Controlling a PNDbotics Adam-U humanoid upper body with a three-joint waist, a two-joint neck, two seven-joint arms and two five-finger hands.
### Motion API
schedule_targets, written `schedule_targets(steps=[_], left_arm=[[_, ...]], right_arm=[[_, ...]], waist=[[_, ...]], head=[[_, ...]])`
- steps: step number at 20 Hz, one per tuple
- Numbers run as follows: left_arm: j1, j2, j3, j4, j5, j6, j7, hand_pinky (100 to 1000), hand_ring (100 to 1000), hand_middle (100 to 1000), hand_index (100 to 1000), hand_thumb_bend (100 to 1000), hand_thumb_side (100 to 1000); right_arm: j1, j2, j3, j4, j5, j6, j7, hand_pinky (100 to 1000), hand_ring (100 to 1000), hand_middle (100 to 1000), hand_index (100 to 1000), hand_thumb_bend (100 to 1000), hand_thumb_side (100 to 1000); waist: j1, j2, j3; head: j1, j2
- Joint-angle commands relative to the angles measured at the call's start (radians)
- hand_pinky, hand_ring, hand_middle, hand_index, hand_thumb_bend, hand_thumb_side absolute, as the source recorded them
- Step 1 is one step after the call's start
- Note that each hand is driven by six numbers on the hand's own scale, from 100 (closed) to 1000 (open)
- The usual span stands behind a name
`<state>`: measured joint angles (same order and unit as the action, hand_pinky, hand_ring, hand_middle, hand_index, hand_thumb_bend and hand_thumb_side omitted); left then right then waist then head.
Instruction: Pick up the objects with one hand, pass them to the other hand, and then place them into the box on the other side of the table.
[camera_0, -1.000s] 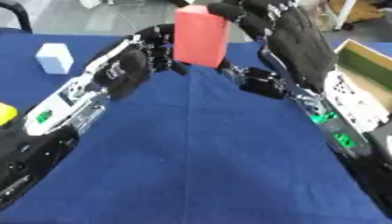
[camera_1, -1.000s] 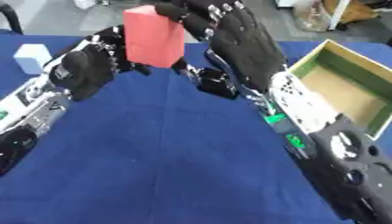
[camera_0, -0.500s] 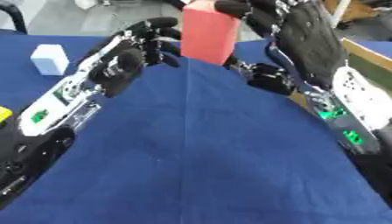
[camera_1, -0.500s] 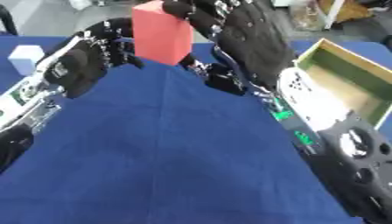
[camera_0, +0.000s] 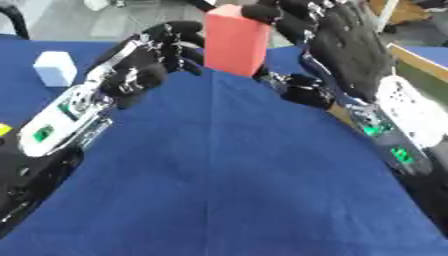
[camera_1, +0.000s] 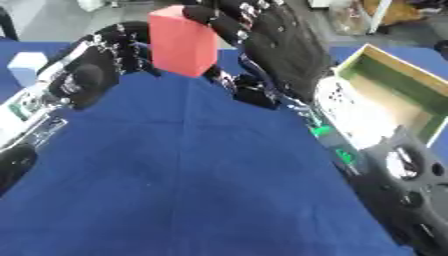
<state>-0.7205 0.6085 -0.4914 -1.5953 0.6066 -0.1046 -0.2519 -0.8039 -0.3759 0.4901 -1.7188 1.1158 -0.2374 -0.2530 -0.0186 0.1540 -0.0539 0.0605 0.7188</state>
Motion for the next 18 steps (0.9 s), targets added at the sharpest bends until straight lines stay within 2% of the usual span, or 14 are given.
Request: schedule_targets(steps=[1,9,18], left_arm=[[-0.027,0.011,0.027,-0.029,-0.046,-0.010,-0.028,715,696,718,862,1000,503],[-0.021,0.024,0.064,-0.077,-0.123,-0.013,-0.050,717,695,717,861,1000,505],[0.023,0.063,0.106,-0.078,-0.147,-0.003,0.000,710,687,708,857,967,510]], right_arm=[[-0.018,-0.011,-0.012,-0.001,0.005,0.005,0.019,786,748,679,518,411,149],[0.007,-0.036,-0.044,0.033,0.009,0.036,0.006,787,748,680,508,384,117],[0.080,-0.123,-0.133,0.066,0.015,0.115,-0.040,790,749,682,500,371,100]], waist=[[-0.006,-0.021,0.000],[-0.004,-0.024,-0.005],[-0.005,-0.023,-0.008]], head=[[0.001,-0.008],[0.002,-0.006],[0.003,-0.008]])
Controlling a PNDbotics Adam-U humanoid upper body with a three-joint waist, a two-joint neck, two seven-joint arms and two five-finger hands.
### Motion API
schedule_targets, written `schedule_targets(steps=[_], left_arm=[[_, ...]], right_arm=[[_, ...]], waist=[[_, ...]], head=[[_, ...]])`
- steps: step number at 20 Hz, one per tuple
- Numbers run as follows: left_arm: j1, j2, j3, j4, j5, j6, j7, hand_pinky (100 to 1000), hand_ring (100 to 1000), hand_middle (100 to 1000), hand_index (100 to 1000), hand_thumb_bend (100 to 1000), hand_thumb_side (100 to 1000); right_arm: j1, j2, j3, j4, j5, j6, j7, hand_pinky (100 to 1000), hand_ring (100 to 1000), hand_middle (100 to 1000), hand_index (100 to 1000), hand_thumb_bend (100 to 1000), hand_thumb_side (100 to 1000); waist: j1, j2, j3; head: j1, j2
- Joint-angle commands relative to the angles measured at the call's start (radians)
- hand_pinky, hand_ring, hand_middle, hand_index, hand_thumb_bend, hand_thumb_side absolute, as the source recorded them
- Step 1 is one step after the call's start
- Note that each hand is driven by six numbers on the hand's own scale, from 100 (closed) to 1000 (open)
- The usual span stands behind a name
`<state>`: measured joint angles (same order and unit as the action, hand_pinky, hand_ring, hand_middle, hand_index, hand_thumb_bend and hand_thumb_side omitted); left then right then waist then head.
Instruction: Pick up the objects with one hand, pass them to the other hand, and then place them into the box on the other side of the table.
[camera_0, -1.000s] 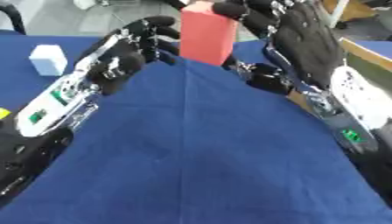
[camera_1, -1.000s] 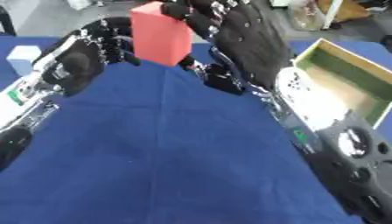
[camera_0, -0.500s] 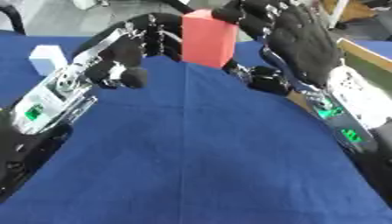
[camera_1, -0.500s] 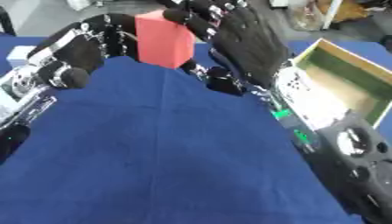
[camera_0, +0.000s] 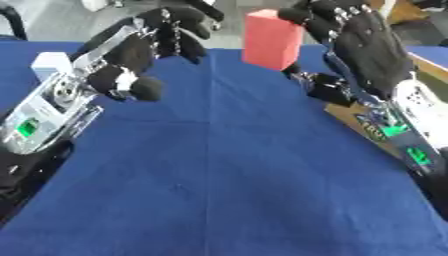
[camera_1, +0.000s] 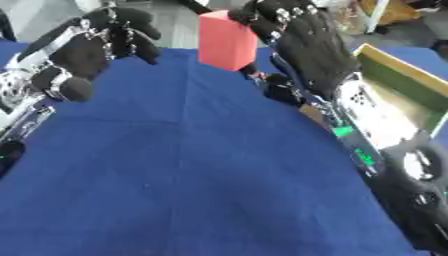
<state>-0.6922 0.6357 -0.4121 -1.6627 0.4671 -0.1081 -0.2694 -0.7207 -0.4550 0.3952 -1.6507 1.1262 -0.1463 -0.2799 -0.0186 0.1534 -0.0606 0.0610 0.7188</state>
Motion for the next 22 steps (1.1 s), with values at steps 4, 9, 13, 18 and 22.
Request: schedule_targets(steps=[4,9,13,18,22], left_arm=[[0.019,0.053,0.044,0.000,-0.016,0.000,0.043,708,685,705,855,957,514],[0.050,0.068,0.064,0.004,-0.025,-0.007,0.064,707,685,705,854,945,520],[0.071,0.074,0.078,-0.002,-0.033,-0.008,0.076,706,684,705,853,936,530],[0.095,0.073,0.093,-0.008,-0.034,-0.012,0.085,706,685,706,854,933,536],[0.109,0.072,0.100,-0.015,-0.040,-0.013,0.086,705,684,705,855,931,544]], right_arm=[[0.035,-0.085,-0.087,-0.001,0.005,0.068,-0.036,790,749,682,498,389,100],[0.083,-0.125,-0.147,0.032,-0.003,0.124,-0.056,795,754,694,491,296,100],[0.103,-0.128,-0.186,0.100,-0.075,0.169,-0.058,813,773,732,472,100,100],[0.106,-0.125,-0.245,0.206,-0.212,0.233,-0.076,830,789,763,461,100,100],[0.095,-0.125,-0.276,0.306,-0.305,0.260,-0.081,841,800,782,459,100,182]], waist=[[-0.005,-0.021,-0.002],[-0.006,-0.020,-0.005],[-0.005,-0.020,-0.007],[-0.002,-0.023,-0.008],[-0.002,-0.024,-0.008]], head=[[0.003,-0.010],[0.003,-0.012],[0.003,-0.012],[0.000,-0.008],[-0.013,-0.005]])
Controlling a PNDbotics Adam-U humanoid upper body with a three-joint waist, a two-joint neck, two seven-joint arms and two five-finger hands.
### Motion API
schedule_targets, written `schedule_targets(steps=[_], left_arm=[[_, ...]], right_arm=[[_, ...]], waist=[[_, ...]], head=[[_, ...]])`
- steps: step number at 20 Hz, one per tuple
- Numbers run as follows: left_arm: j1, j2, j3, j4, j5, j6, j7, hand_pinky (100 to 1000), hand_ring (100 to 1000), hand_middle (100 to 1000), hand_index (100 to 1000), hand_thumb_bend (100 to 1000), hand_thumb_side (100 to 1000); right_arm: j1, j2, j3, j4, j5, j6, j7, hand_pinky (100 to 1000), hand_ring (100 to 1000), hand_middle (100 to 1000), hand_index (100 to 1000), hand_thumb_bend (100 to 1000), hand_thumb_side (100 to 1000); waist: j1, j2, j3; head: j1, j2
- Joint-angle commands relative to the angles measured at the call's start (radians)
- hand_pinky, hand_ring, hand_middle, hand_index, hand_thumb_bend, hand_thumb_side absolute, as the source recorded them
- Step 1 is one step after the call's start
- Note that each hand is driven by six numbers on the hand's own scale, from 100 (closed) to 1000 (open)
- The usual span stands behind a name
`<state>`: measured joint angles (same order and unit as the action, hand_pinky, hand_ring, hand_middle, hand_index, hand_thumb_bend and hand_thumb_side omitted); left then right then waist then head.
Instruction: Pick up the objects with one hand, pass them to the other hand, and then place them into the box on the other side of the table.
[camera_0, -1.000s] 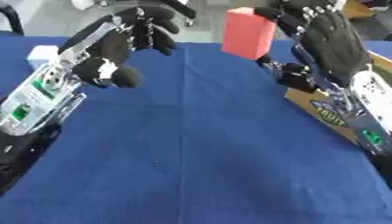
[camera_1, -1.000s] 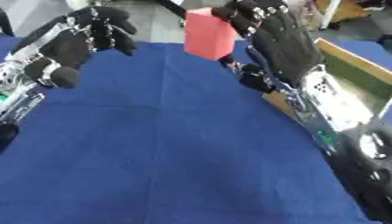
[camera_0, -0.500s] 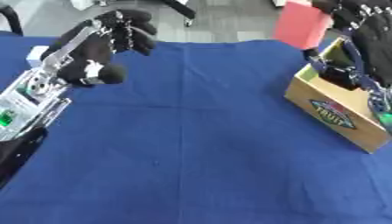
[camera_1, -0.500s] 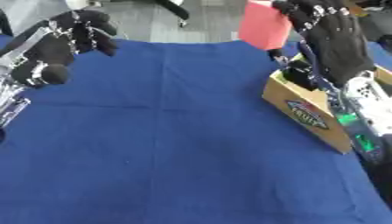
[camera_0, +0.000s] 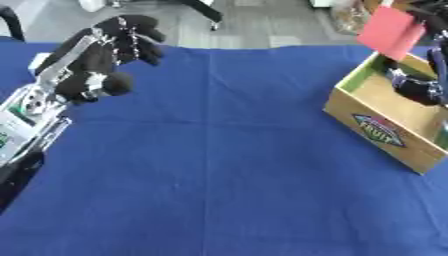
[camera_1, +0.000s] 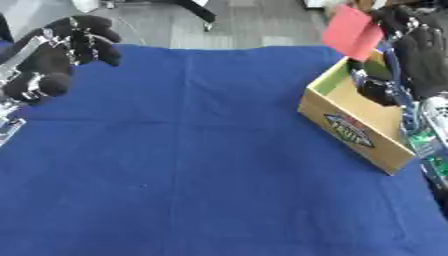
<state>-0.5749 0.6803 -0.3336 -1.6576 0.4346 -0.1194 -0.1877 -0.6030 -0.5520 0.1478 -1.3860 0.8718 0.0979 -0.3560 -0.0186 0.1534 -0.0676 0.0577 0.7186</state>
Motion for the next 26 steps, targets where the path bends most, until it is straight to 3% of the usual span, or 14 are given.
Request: schedule_targets(steps=[1,5,13,16,18,19,21,22,23,26], left_arm=[[-0.005,0.027,0.023,-0.022,-0.011,-0.001,0.006,704,682,704,853,931,548],[0.006,0.024,0.032,-0.030,-0.025,0.005,0.015,700,677,699,851,940,553],[0.025,0.017,0.040,-0.040,-0.030,0.004,0.019,699,673,696,850,948,557],[0.028,0.014,0.040,-0.040,-0.030,0.004,0.016,699,672,696,851,952,557],[0.030,0.013,0.042,-0.039,-0.031,0.003,0.015,698,672,696,851,956,557],[0.031,0.013,0.043,-0.039,-0.031,0.003,0.016,698,672,696,851,958,557],[0.033,0.012,0.045,-0.039,-0.031,0.001,0.016,698,672,696,851,961,557],[0.034,0.012,0.046,-0.039,-0.032,0.001,0.016,698,672,696,851,962,557],[0.034,0.011,0.047,-0.039,-0.032,0.000,0.016,698,672,696,851,963,557],[0.037,0.012,0.047,-0.038,-0.033,0.000,0.015,698,672,696,851,967,557]], right_arm=[[-0.025,-0.027,-0.034,0.066,-0.071,0.018,-0.006,843,803,786,462,100,214],[-0.032,-0.021,-0.048,0.147,-0.122,0.015,-0.009,850,811,799,470,100,233],[-0.075,-0.001,-0.064,0.310,-0.175,-0.018,0.025,862,826,825,520,100,213],[-0.087,0.005,-0.065,0.357,-0.177,-0.034,0.046,867,837,842,611,100,204],[-0.091,0.007,-0.067,0.377,-0.168,-0.040,0.064,873,849,870,736,100,200],[-0.091,0.007,-0.068,0.386,-0.164,-0.040,0.076,875,857,891,794,100,235],[-0.091,0.009,-0.071,0.396,-0.162,-0.040,0.099,885,876,934,860,100,417],[-0.090,0.009,-0.072,0.401,-0.163,-0.039,0.109,887,879,942,869,100,435],[-0.089,0.009,-0.074,0.405,-0.164,-0.037,0.117,894,890,965,884,100,528],[-0.085,0.009,-0.079,0.413,-0.177,-0.040,0.136,910,909,1000,904,100,622]], waist=[[-0.002,-0.024,-0.001],[-0.002,-0.024,0.000],[0.001,-0.028,0.001],[0.002,-0.030,0.001],[0.002,-0.031,0.002],[0.002,-0.031,0.002],[0.002,-0.032,0.002],[0.002,-0.032,0.003],[0.002,-0.032,0.003],[0.003,-0.034,0.004]], head=[[-0.018,-0.006],[-0.052,-0.008],[-0.078,0.002],[-0.082,0.005],[-0.081,0.008],[-0.081,0.009],[-0.081,0.010],[-0.080,0.011],[-0.079,0.011],[-0.078,0.012]])
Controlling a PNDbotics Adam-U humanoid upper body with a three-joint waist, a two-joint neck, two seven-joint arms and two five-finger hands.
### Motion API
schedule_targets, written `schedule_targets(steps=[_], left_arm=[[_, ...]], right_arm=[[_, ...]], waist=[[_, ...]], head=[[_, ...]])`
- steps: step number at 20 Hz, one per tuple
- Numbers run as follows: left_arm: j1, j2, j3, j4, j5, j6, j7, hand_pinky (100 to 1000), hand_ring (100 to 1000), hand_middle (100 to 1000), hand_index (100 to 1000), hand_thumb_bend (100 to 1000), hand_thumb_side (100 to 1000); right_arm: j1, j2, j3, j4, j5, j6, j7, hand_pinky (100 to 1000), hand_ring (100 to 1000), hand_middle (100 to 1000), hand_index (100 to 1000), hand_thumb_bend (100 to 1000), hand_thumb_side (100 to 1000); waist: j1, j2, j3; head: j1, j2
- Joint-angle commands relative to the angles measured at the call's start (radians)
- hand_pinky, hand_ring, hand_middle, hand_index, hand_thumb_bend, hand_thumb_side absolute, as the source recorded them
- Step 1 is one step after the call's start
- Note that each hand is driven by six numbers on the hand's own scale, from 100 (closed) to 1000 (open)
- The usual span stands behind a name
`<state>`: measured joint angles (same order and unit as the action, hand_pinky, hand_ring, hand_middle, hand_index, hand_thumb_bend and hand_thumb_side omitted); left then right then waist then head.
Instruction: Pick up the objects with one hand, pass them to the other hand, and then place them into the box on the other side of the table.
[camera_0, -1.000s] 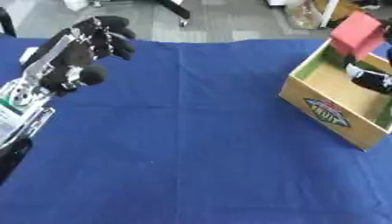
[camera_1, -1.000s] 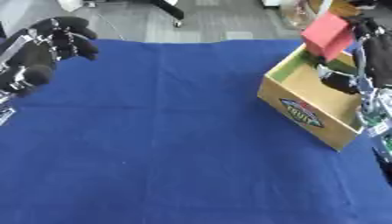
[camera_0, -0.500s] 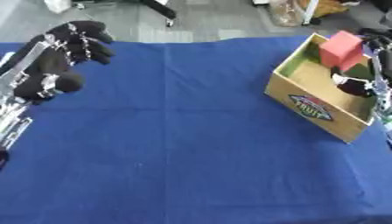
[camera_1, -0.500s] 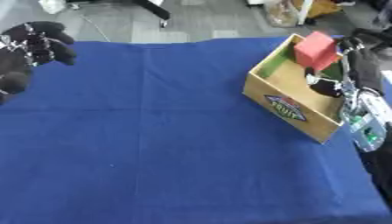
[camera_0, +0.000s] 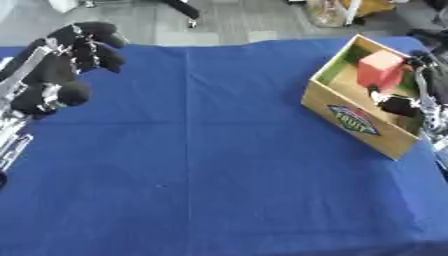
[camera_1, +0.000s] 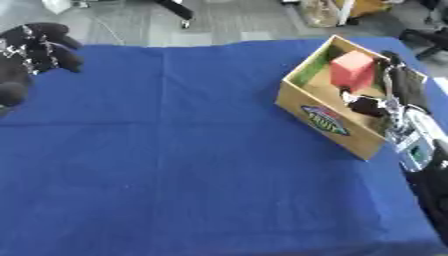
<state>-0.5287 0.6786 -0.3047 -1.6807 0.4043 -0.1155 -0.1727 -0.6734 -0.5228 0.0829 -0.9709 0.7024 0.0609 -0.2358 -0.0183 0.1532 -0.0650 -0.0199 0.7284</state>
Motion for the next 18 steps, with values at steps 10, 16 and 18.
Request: schedule_targets(steps=[10,16,18], left_arm=[[-0.005,0.016,0.022,-0.012,-0.004,-0.006,-0.005,696,671,695,851,983,556],[-0.005,0.017,0.022,-0.010,-0.003,-0.007,-0.010,696,671,695,851,994,555],[-0.005,0.017,0.023,-0.010,-0.003,-0.007,-0.012,695,671,695,851,999,555]], right_arm=[[-0.003,-0.037,-0.026,-0.039,-0.046,-0.028,0.059,941,943,1000,929,100,677],[-0.002,-0.050,-0.030,-0.062,-0.037,-0.038,0.111,950,964,1000,955,100,387],[-0.002,-0.054,-0.032,-0.068,-0.035,-0.042,0.132,955,973,1000,965,100,262]], waist=[[0.002,-0.035,0.000],[0.002,-0.036,0.000],[0.001,-0.036,0.000]], head=[[0.004,0.007],[0.005,0.009],[0.005,0.009]])
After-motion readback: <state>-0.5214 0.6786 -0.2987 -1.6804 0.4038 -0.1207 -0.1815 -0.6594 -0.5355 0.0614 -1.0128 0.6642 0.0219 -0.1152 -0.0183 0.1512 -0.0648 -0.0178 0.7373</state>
